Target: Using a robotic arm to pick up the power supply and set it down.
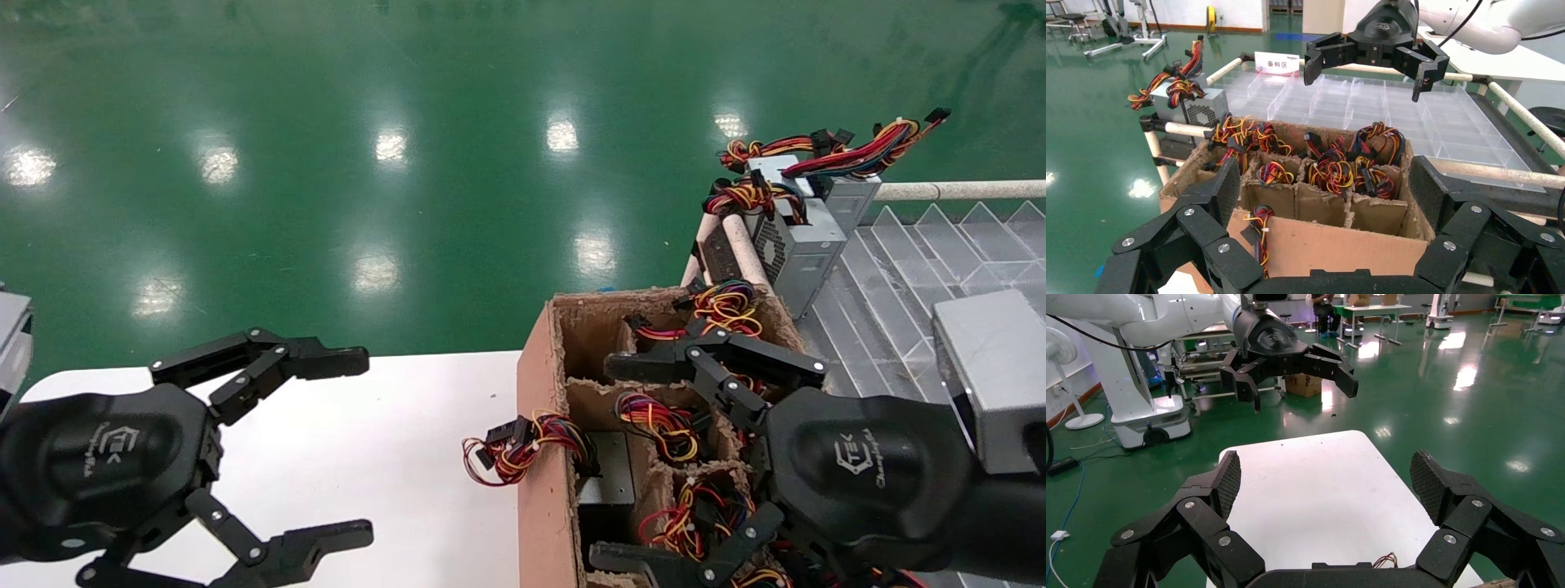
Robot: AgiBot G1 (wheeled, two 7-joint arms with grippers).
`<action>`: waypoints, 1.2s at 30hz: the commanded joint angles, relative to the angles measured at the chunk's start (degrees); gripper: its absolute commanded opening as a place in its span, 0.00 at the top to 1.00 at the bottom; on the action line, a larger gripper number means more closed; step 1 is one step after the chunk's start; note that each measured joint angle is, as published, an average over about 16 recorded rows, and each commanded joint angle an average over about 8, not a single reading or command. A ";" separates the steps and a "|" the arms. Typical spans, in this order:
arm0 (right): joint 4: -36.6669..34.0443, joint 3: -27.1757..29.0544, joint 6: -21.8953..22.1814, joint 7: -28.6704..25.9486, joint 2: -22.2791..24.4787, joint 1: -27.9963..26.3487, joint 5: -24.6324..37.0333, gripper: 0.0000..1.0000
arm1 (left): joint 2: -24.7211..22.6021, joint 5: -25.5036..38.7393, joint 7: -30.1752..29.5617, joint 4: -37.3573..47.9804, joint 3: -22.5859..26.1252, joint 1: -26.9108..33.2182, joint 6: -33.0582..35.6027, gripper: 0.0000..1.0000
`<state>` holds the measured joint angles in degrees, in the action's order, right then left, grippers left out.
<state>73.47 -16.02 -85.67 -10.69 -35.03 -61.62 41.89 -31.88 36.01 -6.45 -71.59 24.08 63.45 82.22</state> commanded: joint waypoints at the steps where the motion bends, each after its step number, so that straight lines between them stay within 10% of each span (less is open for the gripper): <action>1: 0.00 0.00 0.00 0.00 0.00 0.00 0.00 0.00 | 0.00 0.00 0.00 0.00 0.00 0.00 0.00 0.00; 22: 0.00 0.00 0.00 0.00 0.00 0.00 0.00 0.00 | 0.00 0.00 0.00 0.00 0.00 0.00 0.00 0.00; 30: 0.00 0.00 0.00 0.00 0.00 0.00 0.00 0.00 | 0.00 0.00 0.00 0.00 0.00 0.00 0.00 1.00; 36: 0.00 0.00 0.00 0.00 0.00 0.00 0.00 0.00 | 0.00 0.00 0.00 0.00 0.00 0.00 0.00 1.00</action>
<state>73.47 -16.02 -85.67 -10.69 -35.03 -61.62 41.89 -31.88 36.01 -6.45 -71.59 24.08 63.45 82.22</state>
